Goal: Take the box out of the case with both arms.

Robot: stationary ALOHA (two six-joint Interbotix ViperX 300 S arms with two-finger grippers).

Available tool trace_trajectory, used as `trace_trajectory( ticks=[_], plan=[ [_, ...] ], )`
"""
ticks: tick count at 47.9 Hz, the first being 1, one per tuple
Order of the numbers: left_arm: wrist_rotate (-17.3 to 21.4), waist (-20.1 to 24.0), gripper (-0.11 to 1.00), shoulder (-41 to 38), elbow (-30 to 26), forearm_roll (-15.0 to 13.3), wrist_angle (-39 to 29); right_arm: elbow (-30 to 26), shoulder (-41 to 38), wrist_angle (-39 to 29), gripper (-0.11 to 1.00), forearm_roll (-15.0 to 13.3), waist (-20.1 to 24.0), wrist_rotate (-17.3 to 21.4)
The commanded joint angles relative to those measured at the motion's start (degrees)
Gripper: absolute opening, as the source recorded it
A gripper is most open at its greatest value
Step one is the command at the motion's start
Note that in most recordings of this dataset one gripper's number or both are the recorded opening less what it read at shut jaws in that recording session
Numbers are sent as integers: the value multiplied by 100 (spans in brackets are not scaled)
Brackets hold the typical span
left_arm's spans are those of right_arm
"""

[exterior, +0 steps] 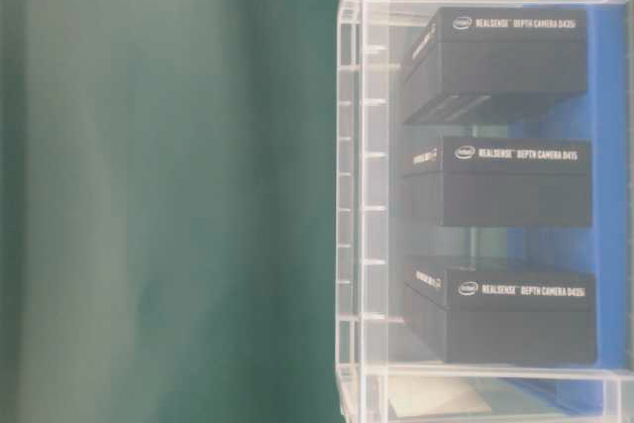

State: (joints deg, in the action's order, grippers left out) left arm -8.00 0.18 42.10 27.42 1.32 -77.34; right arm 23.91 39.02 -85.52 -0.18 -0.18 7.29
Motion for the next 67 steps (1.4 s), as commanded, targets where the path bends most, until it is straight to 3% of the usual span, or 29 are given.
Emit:
trace_trajectory(
  ticks=[1, 14, 19, 24, 30, 37, 45, 49, 54, 67],
  plan=[
    [-26, -18, 0, -105, -185, 18, -387, -158, -44, -229, 0, -9, -9, 35],
    [-114, -18, 0, -167, -229, 18, -598, -167, -176, -272, 0, -70, -9, 62],
    [-448, -18, 0, -176, -229, 18, -545, -167, -202, -255, 0, -105, -9, 308],
    [-1107, -18, 0, -167, -220, 26, -519, -167, -202, -255, 0, -158, -9, 958],
    [-2285, -9, 0, -141, -202, 35, -519, -167, -220, -272, 0, -193, -18, 2136],
    [-4342, 35, 0, -141, -202, 185, -519, -167, -290, -264, 0, -264, -35, 4307],
    [-6478, 70, 0, -141, -202, 211, -519, -176, -352, -220, 0, -510, -35, 6390],
    [-7137, 62, 0, -141, -202, 211, -519, -158, -360, -211, 0, -606, -35, 7198],
    [-7541, 70, 0, -158, -202, 220, -545, -158, -343, -237, 0, -624, -35, 7427],
    [-7479, 123, 0, -158, -211, 237, -563, -158, -352, -246, 0, -677, -35, 7400]
  ],
)
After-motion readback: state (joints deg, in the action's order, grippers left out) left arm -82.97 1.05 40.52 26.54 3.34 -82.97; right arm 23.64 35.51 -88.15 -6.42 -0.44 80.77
